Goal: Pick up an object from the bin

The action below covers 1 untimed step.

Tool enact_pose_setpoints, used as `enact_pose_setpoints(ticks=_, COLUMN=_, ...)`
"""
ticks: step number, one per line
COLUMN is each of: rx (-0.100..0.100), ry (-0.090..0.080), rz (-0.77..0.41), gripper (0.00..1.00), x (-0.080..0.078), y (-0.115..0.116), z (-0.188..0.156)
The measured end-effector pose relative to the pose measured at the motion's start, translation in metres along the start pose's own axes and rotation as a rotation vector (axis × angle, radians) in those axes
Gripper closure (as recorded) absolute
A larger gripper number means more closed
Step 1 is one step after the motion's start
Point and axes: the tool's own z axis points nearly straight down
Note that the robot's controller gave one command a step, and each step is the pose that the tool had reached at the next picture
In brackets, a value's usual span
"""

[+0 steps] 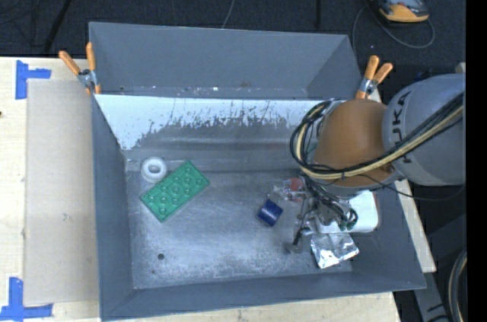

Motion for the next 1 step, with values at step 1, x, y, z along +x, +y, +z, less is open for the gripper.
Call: enact_pose_setpoints(ticks=1, rx=0.001, ry=-0.007, rz=-0.355, gripper=0.0, x=-0.0379, y=0.0164, z=-0.001)
